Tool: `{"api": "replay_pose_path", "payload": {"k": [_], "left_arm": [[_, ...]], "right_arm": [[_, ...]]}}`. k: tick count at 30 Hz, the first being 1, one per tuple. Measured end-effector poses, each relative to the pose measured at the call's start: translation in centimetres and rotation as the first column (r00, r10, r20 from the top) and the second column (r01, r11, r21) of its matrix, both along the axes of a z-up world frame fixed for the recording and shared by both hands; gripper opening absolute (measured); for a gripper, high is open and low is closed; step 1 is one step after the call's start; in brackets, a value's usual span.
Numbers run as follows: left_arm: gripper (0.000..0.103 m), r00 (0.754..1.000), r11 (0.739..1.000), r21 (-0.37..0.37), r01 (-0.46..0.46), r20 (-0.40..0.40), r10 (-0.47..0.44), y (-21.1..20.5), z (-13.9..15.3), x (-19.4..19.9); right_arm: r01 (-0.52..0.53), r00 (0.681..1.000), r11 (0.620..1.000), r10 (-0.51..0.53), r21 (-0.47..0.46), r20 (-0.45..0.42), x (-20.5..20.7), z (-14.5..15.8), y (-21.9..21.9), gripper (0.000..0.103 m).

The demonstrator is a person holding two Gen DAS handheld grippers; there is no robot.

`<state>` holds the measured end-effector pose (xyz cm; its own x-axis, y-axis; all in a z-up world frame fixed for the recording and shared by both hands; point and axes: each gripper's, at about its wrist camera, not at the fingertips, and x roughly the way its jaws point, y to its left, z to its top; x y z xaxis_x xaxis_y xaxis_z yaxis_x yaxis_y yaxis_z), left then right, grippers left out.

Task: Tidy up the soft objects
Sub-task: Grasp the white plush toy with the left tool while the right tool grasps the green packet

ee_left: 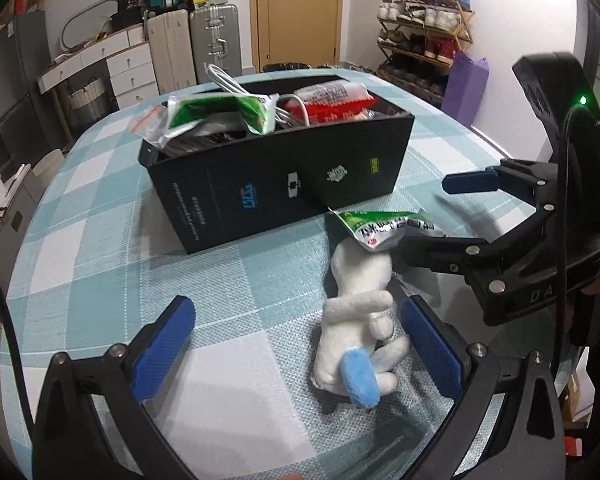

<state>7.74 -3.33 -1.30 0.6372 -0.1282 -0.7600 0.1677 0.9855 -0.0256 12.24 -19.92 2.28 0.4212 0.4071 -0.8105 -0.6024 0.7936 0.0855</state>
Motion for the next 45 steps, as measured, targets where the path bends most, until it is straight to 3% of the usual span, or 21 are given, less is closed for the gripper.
{"api": "replay_pose_path", "payload": {"k": [3, 8, 10, 12, 16, 25, 29, 34, 45], "left_arm": [[0.100, 1.000, 1.000, 0.000, 0.011, -0.006, -0.011, -0.2, -0.2, 0.1], [0.075, 0.999, 1.000, 0.005, 0.025, -0.039, -0.025, -0.4, -0.7, 0.4], [0.071, 0.999, 1.000, -0.007, 0.024, -0.037, -0.024, -0.2, -0.5, 0.4], [0.066, 0.999, 1.000, -0.014, 0.025, -0.034, -0.026, -0.1, -0.4, 0.3], [0.044, 1.000, 0.999, -0.032, 0.019, -0.018, -0.019, 0.7, -0.3, 0.0], [0.039, 1.000, 0.998, -0.065, 0.017, -0.014, -0.018, 1.6, -0.4, -0.3], [0.039, 1.000, 0.998, -0.067, 0.016, -0.014, -0.017, 1.6, -0.4, -0.4], [0.038, 1.000, 0.998, -0.069, 0.013, -0.009, -0.014, 1.7, -0.2, -0.5], [0.038, 1.000, 0.997, -0.077, -0.010, 0.026, 0.012, 2.5, 0.7, -1.1]], "right_arm": [[-0.004, 1.000, 1.000, 0.004, 0.013, 0.000, -0.1, 0.0, 0.3, 0.102], [-0.018, 1.000, 0.999, 0.018, 0.028, 0.013, -0.3, 0.1, 0.8, 0.102], [-0.027, 1.000, 0.999, 0.027, 0.030, 0.009, -0.4, 0.0, 1.1, 0.101], [-0.040, 0.999, 0.999, 0.040, 0.036, 0.002, -0.4, 0.0, 1.3, 0.097], [-0.064, 0.998, 0.997, 0.064, 0.052, -0.010, -0.6, -0.1, 1.7, 0.090], [-0.112, 0.993, 0.990, 0.116, 0.087, -0.034, -1.1, 0.0, 2.3, 0.071], [-0.153, 0.987, 0.984, 0.157, 0.095, -0.039, -1.7, 0.1, 2.8, 0.053], [-0.181, 0.983, 0.982, 0.182, 0.058, -0.014, -2.3, 0.0, 3.2, 0.046], [-0.184, 0.983, 0.977, 0.182, 0.109, 0.029, -2.4, 1.5, 1.8, 0.019]]}}
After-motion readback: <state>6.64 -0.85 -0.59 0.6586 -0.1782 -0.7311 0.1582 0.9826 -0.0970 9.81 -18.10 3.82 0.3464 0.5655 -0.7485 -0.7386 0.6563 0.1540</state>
